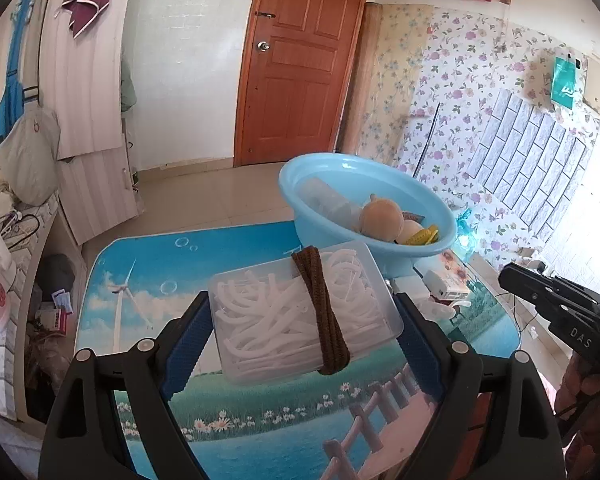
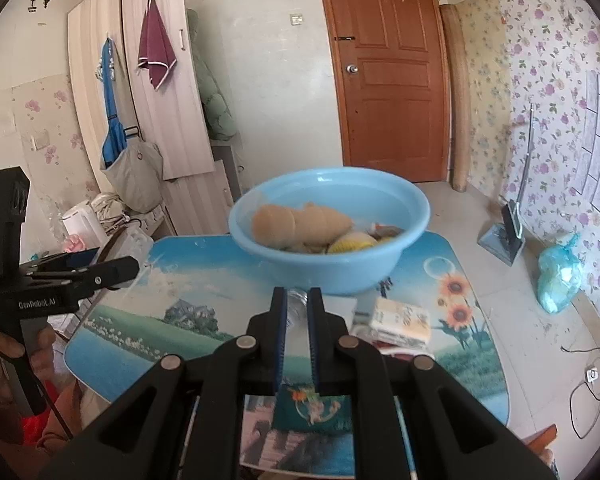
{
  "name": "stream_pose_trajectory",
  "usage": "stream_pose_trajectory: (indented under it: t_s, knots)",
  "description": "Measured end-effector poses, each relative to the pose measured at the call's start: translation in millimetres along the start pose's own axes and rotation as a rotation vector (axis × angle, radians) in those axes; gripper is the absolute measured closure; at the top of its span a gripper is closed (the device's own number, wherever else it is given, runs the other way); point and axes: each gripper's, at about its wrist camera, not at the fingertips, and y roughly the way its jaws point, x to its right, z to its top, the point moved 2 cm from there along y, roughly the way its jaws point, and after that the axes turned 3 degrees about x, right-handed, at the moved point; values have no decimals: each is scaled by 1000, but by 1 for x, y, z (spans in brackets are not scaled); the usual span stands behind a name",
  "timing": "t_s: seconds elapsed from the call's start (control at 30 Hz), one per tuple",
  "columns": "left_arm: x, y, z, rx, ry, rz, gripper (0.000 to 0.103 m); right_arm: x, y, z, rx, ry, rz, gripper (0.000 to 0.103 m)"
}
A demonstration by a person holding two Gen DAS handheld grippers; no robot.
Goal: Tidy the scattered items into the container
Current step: 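Grasp the green packet with the right tool while the left tool grasps the swab box, then carry the green packet and swab box over the basin with both tools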
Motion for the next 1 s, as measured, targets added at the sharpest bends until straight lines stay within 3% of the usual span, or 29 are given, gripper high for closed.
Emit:
stream_pose_trajectory:
  t_s: [0.3, 0.4, 0.43, 0.5, 0.53, 0.57, 1.0]
  knots:
    - [0, 13, -8, -52, -5, -9, 15, 18, 9, -22, -54, 40, -38, 93]
    - [0, 18, -12, -67, 0, -13, 15, 19, 18, -31, -133, 25, -28, 92]
    - [1, 20, -13, -73, 1, -14, 15, 18, 22, -36, -164, 12, -45, 89]
    - [0, 22, -17, -79, 0, -15, 15, 15, 27, -47, -200, -7, -76, 64]
    - [-1, 23, -18, -85, -1, -14, 15, 14, 29, -53, -212, -11, -73, 44]
    - [-2, 23, -20, -88, -2, -13, 15, 12, 30, -59, -220, -14, -56, 33]
    - [-7, 30, -33, -125, -1, -10, 15, 14, 55, -86, -298, -36, -111, 27]
